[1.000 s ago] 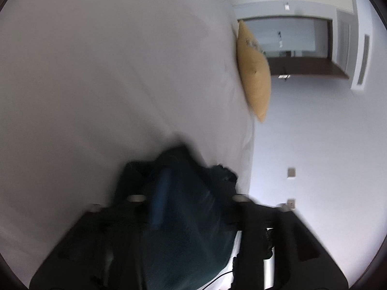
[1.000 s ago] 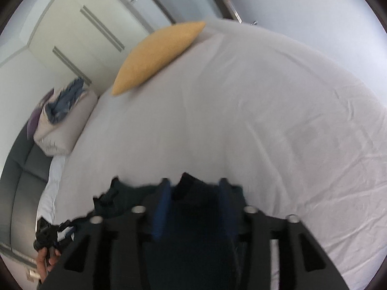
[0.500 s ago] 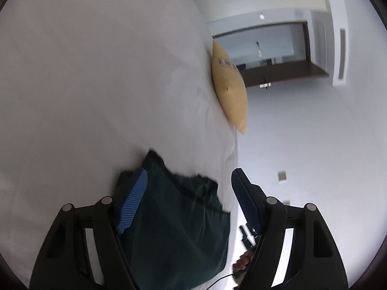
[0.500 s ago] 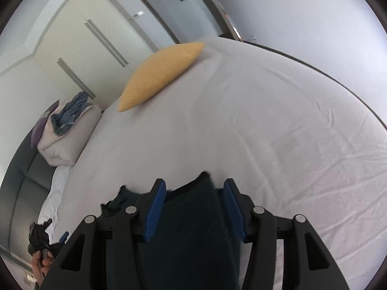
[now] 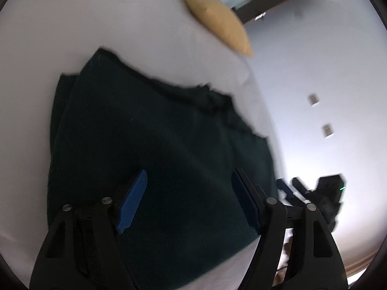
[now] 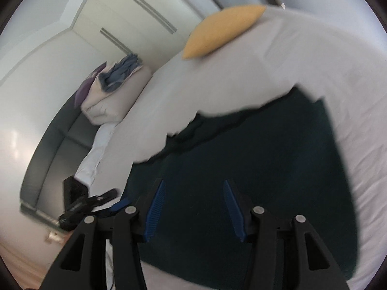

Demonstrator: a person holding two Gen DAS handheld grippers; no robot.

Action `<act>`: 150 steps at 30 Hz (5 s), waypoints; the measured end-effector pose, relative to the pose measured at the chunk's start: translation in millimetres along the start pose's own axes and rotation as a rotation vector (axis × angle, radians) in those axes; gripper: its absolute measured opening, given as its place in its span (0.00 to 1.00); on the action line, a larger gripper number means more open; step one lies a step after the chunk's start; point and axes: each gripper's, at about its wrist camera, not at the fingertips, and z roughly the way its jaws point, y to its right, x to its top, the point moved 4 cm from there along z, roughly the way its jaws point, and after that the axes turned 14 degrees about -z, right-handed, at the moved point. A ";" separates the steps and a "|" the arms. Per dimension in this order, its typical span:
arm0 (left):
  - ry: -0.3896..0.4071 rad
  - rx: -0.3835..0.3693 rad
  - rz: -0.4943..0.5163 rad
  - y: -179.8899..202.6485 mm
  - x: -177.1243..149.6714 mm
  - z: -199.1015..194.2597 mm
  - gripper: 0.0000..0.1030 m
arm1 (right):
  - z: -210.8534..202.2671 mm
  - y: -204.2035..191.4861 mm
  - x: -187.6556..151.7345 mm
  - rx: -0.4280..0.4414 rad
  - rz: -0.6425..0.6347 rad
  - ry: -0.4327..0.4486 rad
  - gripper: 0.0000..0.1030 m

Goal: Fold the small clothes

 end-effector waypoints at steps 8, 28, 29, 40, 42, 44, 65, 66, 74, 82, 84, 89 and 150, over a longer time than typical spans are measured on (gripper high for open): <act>0.020 0.011 0.055 -13.7 -11.6 -1.2 0.69 | -22.7 73.1 -22.1 -0.075 0.245 0.077 0.51; 0.052 0.019 0.089 2.4 -62.2 2.1 0.69 | 8.3 -45.3 -41.7 0.178 0.154 0.048 0.64; 0.047 0.030 0.092 2.0 -65.5 10.1 0.69 | 18.0 -49.6 -46.1 0.190 0.156 0.028 0.64; 0.044 0.068 0.170 -16.6 -66.5 14.6 0.61 | 9.3 17.8 -72.6 0.148 0.299 0.071 0.50; 0.054 0.101 0.192 -13.9 -69.0 19.4 0.61 | -6.6 36.3 -74.5 0.114 0.308 0.099 0.47; 0.062 0.144 0.227 -8.4 -73.1 23.0 0.61 | -20.6 54.3 -76.9 0.089 0.337 0.123 0.45; 0.064 0.202 0.287 -4.5 -84.6 19.0 0.61 | -39.0 4.6 -48.1 -0.009 0.230 0.152 0.57; 0.065 0.202 0.287 -4.6 -84.8 18.9 0.61 | -29.2 -3.3 -46.3 0.007 0.219 0.138 0.57; 0.059 0.181 0.285 -7.9 -83.9 13.6 0.61 | 27.0 -17.7 -49.1 0.034 0.194 0.011 0.58; 0.071 0.103 0.222 -25.2 -86.6 -13.7 0.61 | -4.4 21.7 -61.6 0.020 0.271 0.075 0.58; 0.083 0.096 0.194 -34.2 -88.6 -24.8 0.61 | -13.3 30.8 -61.3 0.006 0.285 0.090 0.57; 0.132 0.057 0.080 -65.3 -86.5 -60.4 0.61 | -40.1 55.3 -62.0 -0.062 0.362 0.147 0.59; 0.168 -0.380 -0.671 -115.9 -61.2 -34.0 0.20 | 68.6 -52.8 -21.6 0.107 0.179 -0.056 0.66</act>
